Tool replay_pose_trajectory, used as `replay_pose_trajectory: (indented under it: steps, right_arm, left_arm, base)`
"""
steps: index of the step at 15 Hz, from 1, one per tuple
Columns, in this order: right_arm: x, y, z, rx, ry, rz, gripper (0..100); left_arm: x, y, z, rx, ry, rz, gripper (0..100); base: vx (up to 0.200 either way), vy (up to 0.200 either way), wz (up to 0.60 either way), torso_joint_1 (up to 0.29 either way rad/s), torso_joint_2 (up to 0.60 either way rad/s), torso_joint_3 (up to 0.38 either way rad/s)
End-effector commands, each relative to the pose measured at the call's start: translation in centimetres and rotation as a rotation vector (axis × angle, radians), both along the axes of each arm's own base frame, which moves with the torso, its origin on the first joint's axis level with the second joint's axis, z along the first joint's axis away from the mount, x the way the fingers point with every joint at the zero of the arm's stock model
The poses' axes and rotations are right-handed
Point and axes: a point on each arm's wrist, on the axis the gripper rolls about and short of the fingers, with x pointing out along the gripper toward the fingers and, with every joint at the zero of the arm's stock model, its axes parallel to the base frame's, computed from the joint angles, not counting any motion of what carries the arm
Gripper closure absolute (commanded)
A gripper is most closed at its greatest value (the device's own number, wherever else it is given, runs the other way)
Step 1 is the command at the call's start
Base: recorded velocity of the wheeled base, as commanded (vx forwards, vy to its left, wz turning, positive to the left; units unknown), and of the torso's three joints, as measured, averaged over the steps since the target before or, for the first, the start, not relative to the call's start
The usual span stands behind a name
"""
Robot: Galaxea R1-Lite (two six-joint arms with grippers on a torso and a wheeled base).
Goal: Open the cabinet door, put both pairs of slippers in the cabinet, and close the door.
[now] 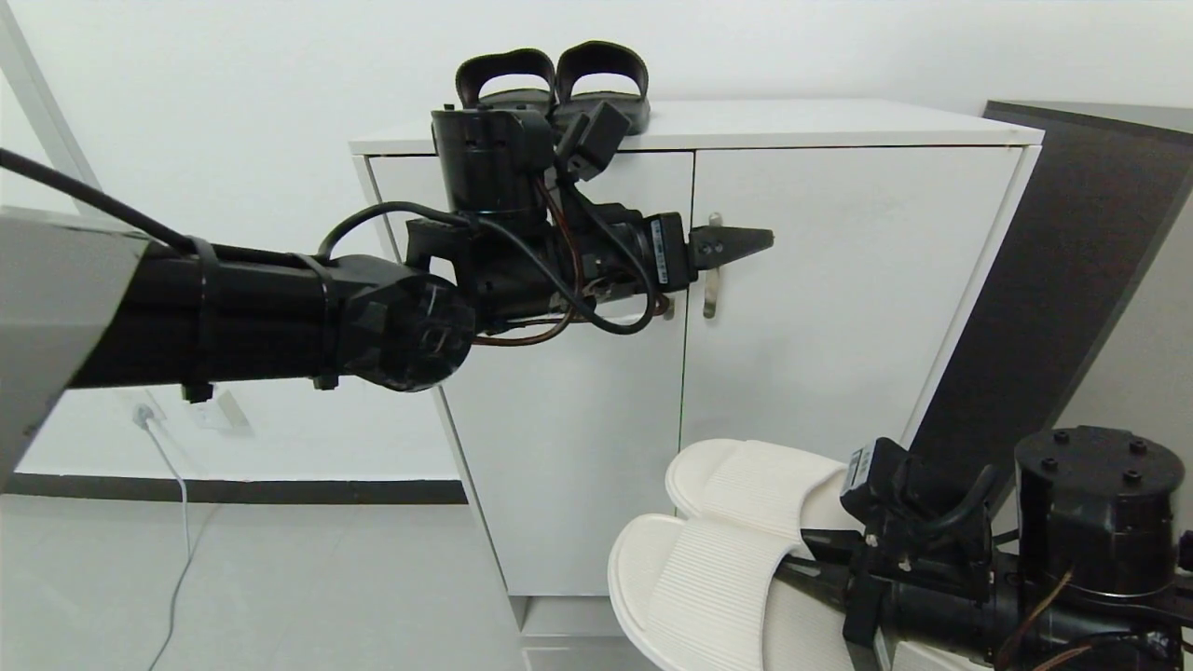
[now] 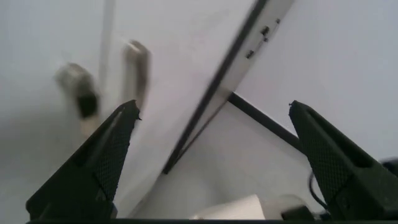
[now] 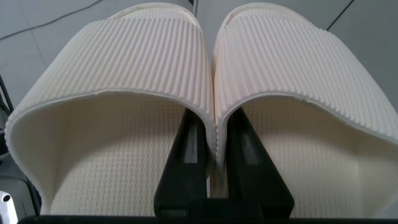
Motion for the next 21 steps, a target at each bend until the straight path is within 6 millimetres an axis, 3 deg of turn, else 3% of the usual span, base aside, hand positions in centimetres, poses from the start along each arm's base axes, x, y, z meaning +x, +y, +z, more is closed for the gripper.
replay_pose_trajectory:
  steps: [1,4,9,10,16,21]
  right_arm:
    - [0.0,0.0,0.0,-0.001,0.001,0.001,100]
    - [0.0,0.0,-0.1,-0.003,0.004,0.001,100]
    - [-0.1,-0.1,-0.2,-0.006,0.005,0.001,100]
    - [-0.1,-0.1,-0.2,-0.006,0.005,0.001,100]
    - [-1.0,-0.1,-0.7,-0.009,0.03,0.068,100]
    - [-1.7,-0.1,-0.8,-0.025,0.012,0.125,100]
  left_arm:
    - [0.9,-0.4,-0.4,0.001,0.005,0.019,0]
    - [2.5,-1.5,-0.9,0.019,0.033,0.033,0]
    - [3.1,-2.3,-0.7,0.023,0.038,0.023,0]
    - [3.1,-2.3,-0.9,0.026,0.042,0.023,100]
    - [2.0,-1.5,-1.0,0.039,0.061,0.037,100]
    - [-1.7,0.0,0.0,0.037,0.048,0.016,100]
  base:
    - [0.0,0.0,0.0,0.0,0.0,0.0]
    - [0.0,0.0,0.0,0.0,0.0,0.0]
    - [0.0,0.0,0.0,0.0,0.0,0.0]
    - [0.0,0.0,0.0,0.0,0.0,0.0]
    - [0.0,0.0,0.0,0.0,0.0,0.0]
    - [0.0,0.0,0.0,0.0,0.0,0.0]
